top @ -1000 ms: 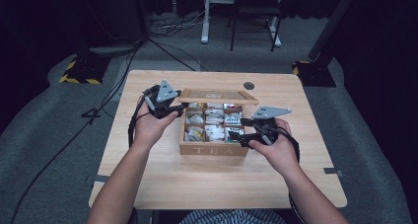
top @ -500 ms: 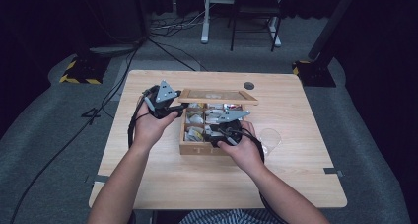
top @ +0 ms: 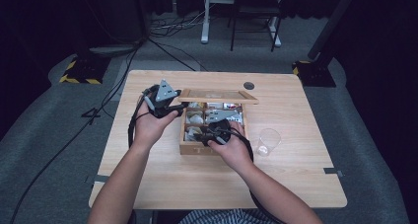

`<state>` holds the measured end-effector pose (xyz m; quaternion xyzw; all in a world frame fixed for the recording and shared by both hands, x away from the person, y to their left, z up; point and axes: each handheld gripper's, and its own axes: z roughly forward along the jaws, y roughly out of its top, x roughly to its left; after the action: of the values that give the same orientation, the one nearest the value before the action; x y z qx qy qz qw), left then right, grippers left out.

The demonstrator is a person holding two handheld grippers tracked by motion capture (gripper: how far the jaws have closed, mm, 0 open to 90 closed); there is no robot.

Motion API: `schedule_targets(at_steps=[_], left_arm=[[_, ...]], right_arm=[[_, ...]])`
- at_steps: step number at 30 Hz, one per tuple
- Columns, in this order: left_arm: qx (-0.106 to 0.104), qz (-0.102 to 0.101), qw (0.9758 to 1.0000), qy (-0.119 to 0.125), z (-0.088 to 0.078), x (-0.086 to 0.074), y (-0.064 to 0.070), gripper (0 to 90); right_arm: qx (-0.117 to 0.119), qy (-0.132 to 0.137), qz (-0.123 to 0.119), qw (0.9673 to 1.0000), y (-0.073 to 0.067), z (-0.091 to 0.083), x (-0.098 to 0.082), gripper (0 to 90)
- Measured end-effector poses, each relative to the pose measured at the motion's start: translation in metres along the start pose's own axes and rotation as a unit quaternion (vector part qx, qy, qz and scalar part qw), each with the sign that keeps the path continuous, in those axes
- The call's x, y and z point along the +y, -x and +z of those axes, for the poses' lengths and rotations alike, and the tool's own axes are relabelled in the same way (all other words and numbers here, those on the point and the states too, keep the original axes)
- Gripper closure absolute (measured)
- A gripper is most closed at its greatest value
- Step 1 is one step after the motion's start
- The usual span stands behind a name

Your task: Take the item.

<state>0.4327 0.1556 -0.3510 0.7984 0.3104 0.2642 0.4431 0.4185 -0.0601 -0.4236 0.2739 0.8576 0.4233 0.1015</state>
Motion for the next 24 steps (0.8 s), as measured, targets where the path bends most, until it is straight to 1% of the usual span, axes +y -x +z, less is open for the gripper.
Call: schedule_targets(at_steps=[4, 5, 6, 8, 11, 14, 17, 18, 19, 22, 24], left_arm=[[0.001, 0.001, 1.0000, 0.000, 0.000, 0.000, 0.000, 53.8], [0.000, 0.001, 1.0000, 0.000, 0.000, 0.000, 0.000, 53.8], [0.001, 0.002, 1.0000, 0.000, 0.000, 0.000, 0.000, 53.8], [0.001, 0.003, 1.0000, -0.001, 0.000, -0.001, 0.000, 53.7], [0.001, 0.002, 1.0000, 0.000, 0.000, -0.001, 0.000, 53.7], [0.000, 0.003, 1.0000, 0.000, 0.000, -0.001, 0.000, 53.7], [0.000, 0.003, 1.0000, 0.000, 0.000, -0.001, 0.000, 53.7], [0.000, 0.003, 1.0000, 0.000, 0.000, -0.001, 0.000, 53.7], [0.000, 0.003, 1.0000, 0.000, 0.000, 0.000, 0.000, 53.7], [0.000, 0.003, 1.0000, 0.000, 0.000, 0.000, 0.000, 53.7], [0.000, 0.003, 1.0000, 0.000, 0.000, 0.000, 0.000, 53.7]], right_arm=[[0.002, -0.001, 0.005, 1.0000, 0.001, 0.008, 0.001, 62.3], [0.003, -0.005, 0.004, 1.0000, 0.001, 0.013, 0.001, 62.4], [0.003, -0.005, 0.004, 1.0000, 0.001, 0.013, 0.001, 62.4], [0.001, -0.014, -0.001, 0.9999, -0.001, 0.019, 0.001, 62.4], [-0.001, -0.017, -0.003, 0.9998, -0.001, 0.022, 0.001, 62.4], [-0.005, -0.023, 0.002, 0.9997, 0.002, 0.024, 0.001, 64.3], [0.002, -0.031, -0.001, 0.9995, 0.001, 0.027, 0.000, 68.2], [0.002, -0.031, -0.001, 0.9995, 0.001, 0.027, 0.000, 68.2], [0.003, -0.035, -0.003, 0.9994, 0.001, 0.028, -0.002, 72.3], [0.006, -0.043, -0.007, 0.9990, 0.001, 0.030, -0.002, 78.8], [0.003, -0.046, -0.012, 0.9988, 0.002, 0.030, -0.002, 82.6]])
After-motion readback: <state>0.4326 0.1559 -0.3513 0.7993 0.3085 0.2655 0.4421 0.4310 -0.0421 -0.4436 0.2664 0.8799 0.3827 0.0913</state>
